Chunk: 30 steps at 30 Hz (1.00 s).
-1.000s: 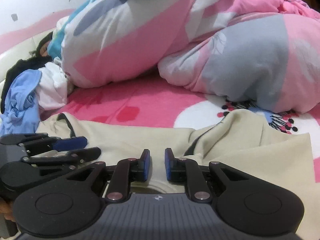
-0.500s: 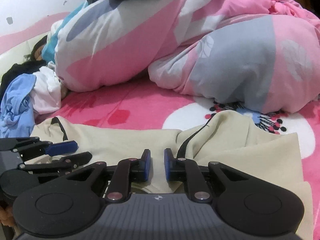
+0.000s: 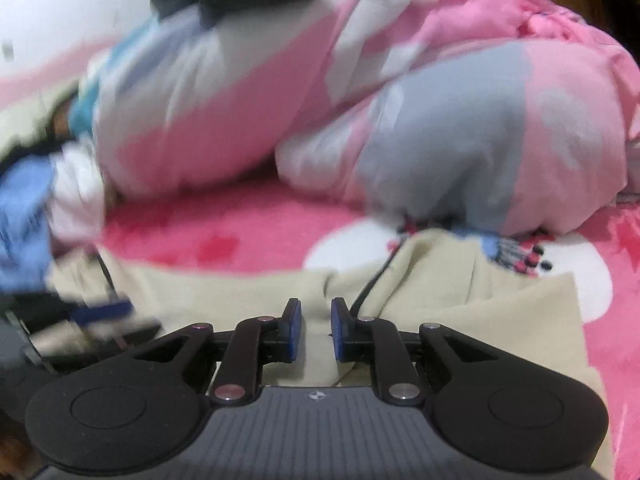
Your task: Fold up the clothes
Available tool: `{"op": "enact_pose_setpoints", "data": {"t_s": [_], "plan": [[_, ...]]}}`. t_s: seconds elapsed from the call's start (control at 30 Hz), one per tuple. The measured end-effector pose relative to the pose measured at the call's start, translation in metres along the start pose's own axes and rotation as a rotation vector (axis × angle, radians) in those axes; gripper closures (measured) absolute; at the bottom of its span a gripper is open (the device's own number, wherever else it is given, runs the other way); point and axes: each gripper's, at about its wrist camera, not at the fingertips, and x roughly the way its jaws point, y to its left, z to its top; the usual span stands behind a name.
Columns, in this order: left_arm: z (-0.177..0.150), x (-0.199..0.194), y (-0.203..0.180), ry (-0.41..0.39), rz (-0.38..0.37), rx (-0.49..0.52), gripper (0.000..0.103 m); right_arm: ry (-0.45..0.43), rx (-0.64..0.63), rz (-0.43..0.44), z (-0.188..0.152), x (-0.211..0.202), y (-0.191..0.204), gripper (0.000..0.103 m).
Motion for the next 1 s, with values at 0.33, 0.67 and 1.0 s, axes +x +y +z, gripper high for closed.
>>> {"op": "enact_pose_setpoints", "data": {"t_s": [0.33,0.67,1.0], "plan": [[0.001,-0.001,-0.001,0.003,0.003,-0.004,0.071,0.131,-0.036,0.073,-0.012,0.025,0.007,0.086],[0.0,-0.001,-0.001,0.0,0.008,-0.003,0.071,0.133,-0.022,0.083,-0.015,0.022,0.004,0.086],[0.001,-0.001,-0.001,0.0,0.009,0.002,0.071,0.134,-0.02,0.085,-0.016,0.023,0.005,0.086]]}}
